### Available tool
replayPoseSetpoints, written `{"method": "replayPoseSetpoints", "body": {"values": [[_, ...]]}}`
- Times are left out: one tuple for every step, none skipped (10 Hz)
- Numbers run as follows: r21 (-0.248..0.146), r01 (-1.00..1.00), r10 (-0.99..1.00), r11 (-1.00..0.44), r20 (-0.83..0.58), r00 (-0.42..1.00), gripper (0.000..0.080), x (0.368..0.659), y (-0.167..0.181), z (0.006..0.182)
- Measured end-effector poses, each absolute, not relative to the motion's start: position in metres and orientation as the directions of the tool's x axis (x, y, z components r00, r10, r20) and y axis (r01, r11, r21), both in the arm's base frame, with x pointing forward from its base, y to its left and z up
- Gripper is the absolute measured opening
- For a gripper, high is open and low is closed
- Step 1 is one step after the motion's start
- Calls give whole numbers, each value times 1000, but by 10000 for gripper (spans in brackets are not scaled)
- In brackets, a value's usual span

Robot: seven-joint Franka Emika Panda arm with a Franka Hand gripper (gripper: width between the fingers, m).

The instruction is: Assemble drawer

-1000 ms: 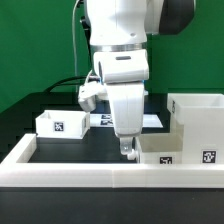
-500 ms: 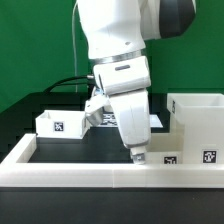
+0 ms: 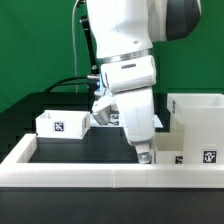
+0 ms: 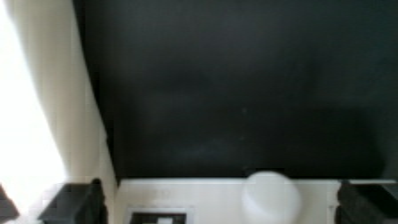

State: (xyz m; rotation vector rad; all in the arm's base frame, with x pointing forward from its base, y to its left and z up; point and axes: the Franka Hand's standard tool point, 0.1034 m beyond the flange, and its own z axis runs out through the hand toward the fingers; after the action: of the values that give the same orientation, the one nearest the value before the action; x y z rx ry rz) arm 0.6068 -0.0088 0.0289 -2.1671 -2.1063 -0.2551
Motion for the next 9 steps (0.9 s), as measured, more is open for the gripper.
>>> {"method": "replayPoseSetpoints", "body": {"values": [[40, 999, 980, -32, 195, 24, 649, 607, -9, 29], [39, 999, 980, -33, 195, 24, 649, 607, -9, 29], [41, 999, 980, -30, 197, 22, 649, 607, -7, 29], [58, 998, 981, -26, 196, 14, 649, 607, -1, 28], [74, 997, 981, -18, 194, 4, 649, 606, 6, 27], [82, 996, 982, -31, 187, 15, 649, 603, 9, 25], [84, 996, 984, -36, 179, 20, 649, 600, 9, 23], [81, 996, 985, -43, 170, 29, 649, 599, 10, 23], [80, 996, 987, -50, 157, 37, 649, 600, 10, 23]]}}
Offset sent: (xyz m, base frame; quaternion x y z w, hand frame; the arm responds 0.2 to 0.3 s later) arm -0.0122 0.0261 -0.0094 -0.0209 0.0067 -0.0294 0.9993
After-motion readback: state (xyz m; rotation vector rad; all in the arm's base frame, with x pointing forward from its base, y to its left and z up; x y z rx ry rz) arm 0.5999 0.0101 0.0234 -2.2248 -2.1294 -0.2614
